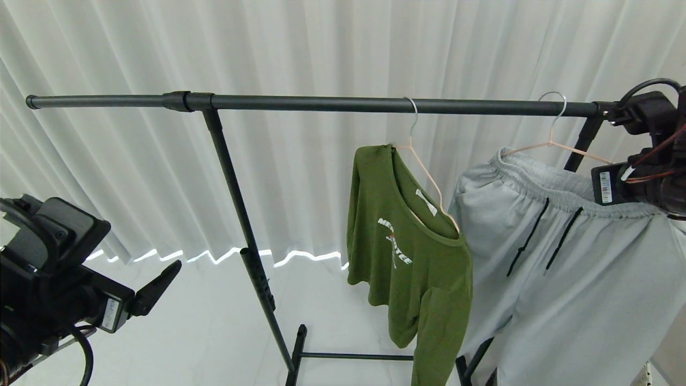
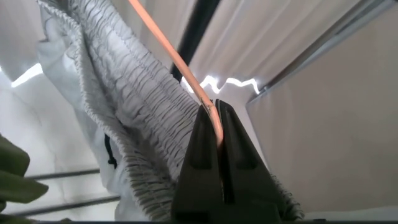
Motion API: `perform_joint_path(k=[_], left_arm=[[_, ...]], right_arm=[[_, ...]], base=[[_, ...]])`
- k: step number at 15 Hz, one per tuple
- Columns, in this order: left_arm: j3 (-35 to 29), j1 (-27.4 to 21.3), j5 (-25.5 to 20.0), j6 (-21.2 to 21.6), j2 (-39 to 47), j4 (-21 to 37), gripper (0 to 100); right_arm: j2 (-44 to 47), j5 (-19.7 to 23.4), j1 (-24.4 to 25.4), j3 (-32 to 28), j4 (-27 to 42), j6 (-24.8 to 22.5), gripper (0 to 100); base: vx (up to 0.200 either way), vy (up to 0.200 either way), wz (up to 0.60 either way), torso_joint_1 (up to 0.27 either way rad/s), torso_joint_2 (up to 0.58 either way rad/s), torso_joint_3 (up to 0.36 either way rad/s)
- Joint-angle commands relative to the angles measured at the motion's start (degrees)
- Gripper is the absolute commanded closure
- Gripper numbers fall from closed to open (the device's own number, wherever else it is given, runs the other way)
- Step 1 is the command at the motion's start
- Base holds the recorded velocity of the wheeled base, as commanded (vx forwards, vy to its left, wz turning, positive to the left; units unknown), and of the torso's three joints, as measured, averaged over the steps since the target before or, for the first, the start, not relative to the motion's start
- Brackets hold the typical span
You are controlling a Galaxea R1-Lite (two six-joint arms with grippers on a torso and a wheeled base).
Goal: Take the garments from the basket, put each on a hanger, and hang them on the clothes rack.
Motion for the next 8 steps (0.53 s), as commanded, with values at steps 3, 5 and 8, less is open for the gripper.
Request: perform_joint_path(k=[3,5,8], left_arm=[[0.1,-0.1,0.0,0.0,0.1,0.0,0],[0.1,-0.1,0.0,0.0,0.0,0.0,0],[0.3,-0.1,0.0,0.0,-0.2,0.0,0]], right_arm=[[1.3,-0.1,1.8,-0.1,-0.1,0.0,100],[1.0,-0.2,2.5,0.2,0.1,0.0,100],[-0.1,-0.2,3.0,0.4,-0.1,0.1,0]], base=[[0.0,0.0,0.0,0.0,0.0,0.0],[0.0,0.0,0.0,0.0,0.0,0.0],[0.0,0.0,0.0,0.0,0.0,0.0]])
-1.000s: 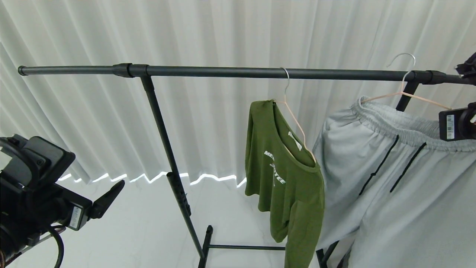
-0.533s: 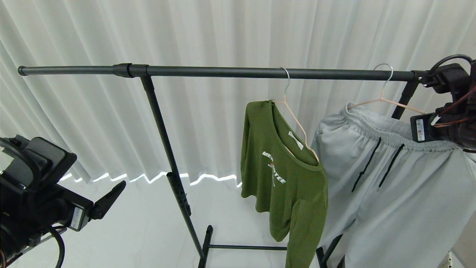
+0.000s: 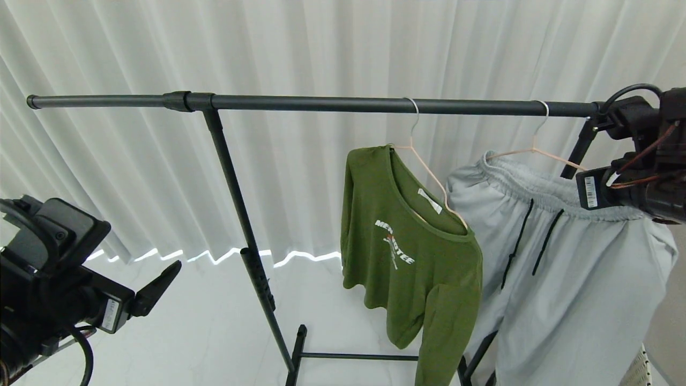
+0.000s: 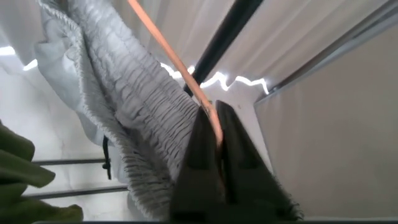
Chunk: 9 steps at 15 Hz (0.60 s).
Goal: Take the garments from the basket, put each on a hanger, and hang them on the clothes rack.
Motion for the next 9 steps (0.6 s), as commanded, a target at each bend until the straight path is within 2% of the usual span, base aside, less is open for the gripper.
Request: perform_joint_path(k=[1,5,7,9], left_arm=[[0.2,0.0,0.0,0.0,-0.2,0.0,0],[0.6,0.0,0.1,0.0,-0.6,0.0,0],[0.8,0.2,0.3,-0.1,-1.5,0.0,0],[0.9,2.9,0.4,-0.5,-2.9,0.0,0]], right_arm=[[-1.4,0.1,0.6,0.2,0.0,0.1,0],[-11.2,2.8,6.2,8.2,-0.5,0.9,0],[-15.6,5.5,6.5,11.4,-1.7,0.3,0],[-21.6,5.9,6.2,14.4,-1.5,0.2,0]], base=[[0.0,0.0,0.0,0.0,0.0,0.0],[0.0,0.0,0.0,0.0,0.0,0.0],[0.0,0.0,0.0,0.0,0.0,0.0],[0.0,0.0,0.0,0.0,0.0,0.0]])
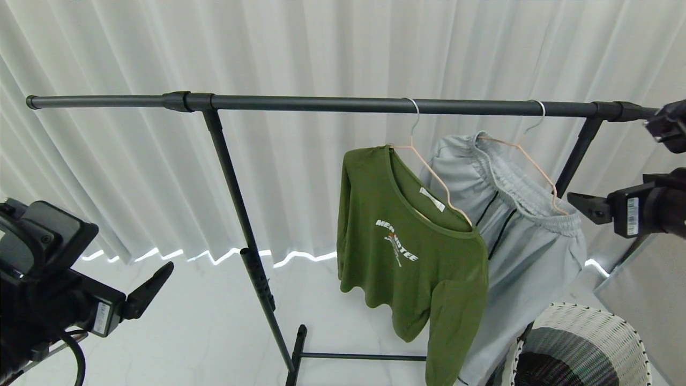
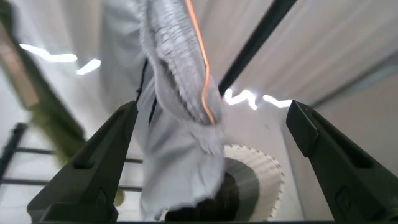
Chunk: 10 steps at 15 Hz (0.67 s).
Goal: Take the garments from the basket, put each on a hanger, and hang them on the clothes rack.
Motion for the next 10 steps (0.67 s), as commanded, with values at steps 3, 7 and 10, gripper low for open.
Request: perform_joint_path(k=[3,7,10], left_arm=[[2.4,7.4,0.1,-0.3,-5.3,0.0,0],[13.8,11.3,2.5,-0.5,-20.4,0.3,0],[20.9,11.9,7.8,-0.7,-32.5,2.3,0]], right_arm=[[-14.8,-0.3,-3.8,8.7,0.8,-0.9,0],[-30.0,-4.2,-17.4,18.6,10.1,-2.1,0],[-47.5,-4.2,-26.5,22.7,30.1,-2.1,0]], base=[[0.0,0.0,0.0,0.0,0.0,0.0],[0.0,0.0,0.0,0.0,0.0,0.0],[0.0,0.0,0.0,0.0,0.0,0.0]])
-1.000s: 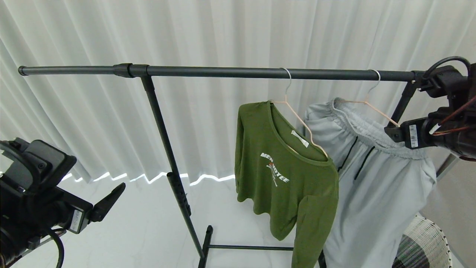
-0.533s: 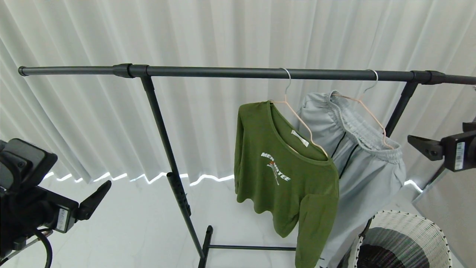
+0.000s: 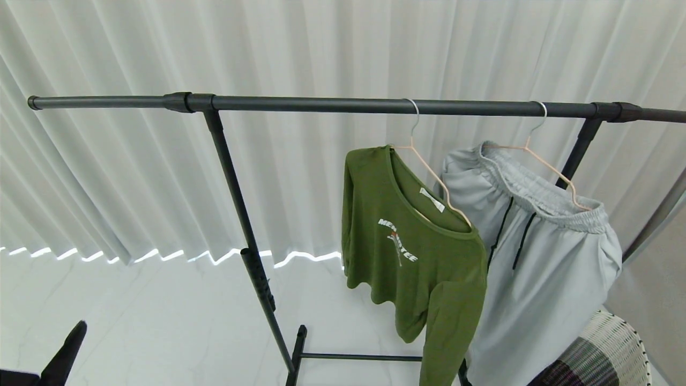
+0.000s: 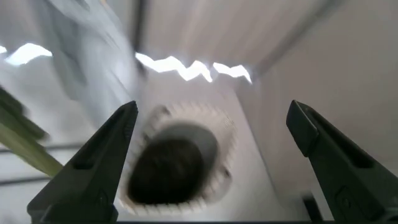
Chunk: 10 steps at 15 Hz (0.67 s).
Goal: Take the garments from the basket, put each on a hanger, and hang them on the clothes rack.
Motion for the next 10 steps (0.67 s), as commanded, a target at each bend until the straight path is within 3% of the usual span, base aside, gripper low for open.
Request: perform_joint_path(k=[1,3,4,6,8,9,10], left_arm=[[4.9,1.0,2.9,-0.1,-16.9,8.4,0],[5.0,0.9,2.9,1.0,-32.9,23.8,0],[2.9,0.8,2.9,1.8,-35.7,28.6,0],[3.1,0.8,4.8,1.0,-35.6,28.3,0],[3.2,0.8,5.9,0.6,-35.6,28.1,0],[3.3,0.8,6.0,-0.8,-35.6,27.9,0],[4.0,0.8,6.1,-4.9,-35.6,26.9,0]], right_arm=[[-21.9,-0.1,-10.3,4.7,18.6,-0.1,0],[-31.8,1.1,-10.4,7.6,23.9,-0.2,0],[-34.8,2.0,-10.1,9.9,23.8,0.3,0],[-34.5,3.0,-10.0,13.6,18.2,2.2,0],[-34.4,2.7,-10.0,26.4,-1.7,1.7,0],[-34.4,2.9,-10.0,29.0,-7.6,0.8,0],[-34.4,2.8,-10.0,30.0,-9.5,0.4,0]], base=[[0.0,0.0,0.0,0.0,0.0,0.0],[0.0,0.0,0.0,0.0,0.0,0.0],[0.0,0.0,0.0,0.0,0.0,0.0],[0.0,0.0,0.0,0.0,0.0,0.0],[0.0,0.0,0.0,0.0,0.0,0.0],[0.0,0.0,0.0,0.0,0.0,0.0],[0.0,0.0,0.0,0.0,0.0,0.0]])
